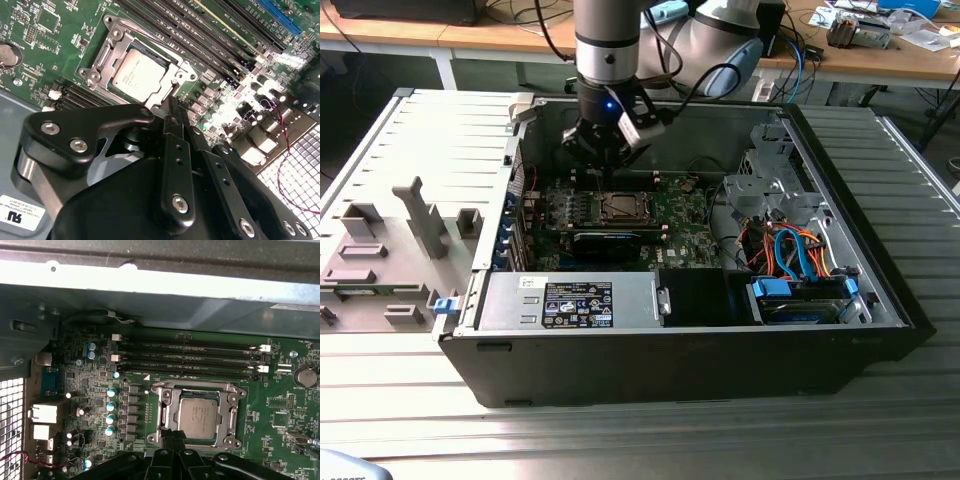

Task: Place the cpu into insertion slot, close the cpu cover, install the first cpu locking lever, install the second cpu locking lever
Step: 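Install the first cpu locking lever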

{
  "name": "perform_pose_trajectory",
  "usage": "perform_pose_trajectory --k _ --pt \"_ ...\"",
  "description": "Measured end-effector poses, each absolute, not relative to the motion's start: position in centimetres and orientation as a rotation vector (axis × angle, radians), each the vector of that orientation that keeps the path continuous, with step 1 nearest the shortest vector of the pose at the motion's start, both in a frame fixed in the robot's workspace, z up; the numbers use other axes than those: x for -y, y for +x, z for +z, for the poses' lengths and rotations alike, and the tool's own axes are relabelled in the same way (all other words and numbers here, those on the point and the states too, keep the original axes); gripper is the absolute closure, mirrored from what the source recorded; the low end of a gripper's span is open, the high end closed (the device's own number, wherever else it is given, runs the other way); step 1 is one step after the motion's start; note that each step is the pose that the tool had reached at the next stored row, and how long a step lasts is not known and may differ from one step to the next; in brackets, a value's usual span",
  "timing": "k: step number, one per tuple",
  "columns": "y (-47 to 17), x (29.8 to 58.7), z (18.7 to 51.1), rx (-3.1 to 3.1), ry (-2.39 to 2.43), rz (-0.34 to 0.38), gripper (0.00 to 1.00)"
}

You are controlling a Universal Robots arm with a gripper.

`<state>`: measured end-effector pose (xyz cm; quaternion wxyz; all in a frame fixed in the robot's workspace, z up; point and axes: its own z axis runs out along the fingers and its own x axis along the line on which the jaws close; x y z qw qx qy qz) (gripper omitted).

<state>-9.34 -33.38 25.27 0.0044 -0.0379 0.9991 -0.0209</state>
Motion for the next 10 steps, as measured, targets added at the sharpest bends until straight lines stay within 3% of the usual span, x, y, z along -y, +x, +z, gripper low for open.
perform_pose_trajectory --k 10 --pt "-9.77 32.99 25.27 -3.13 -0.119 -0.065 0.89"
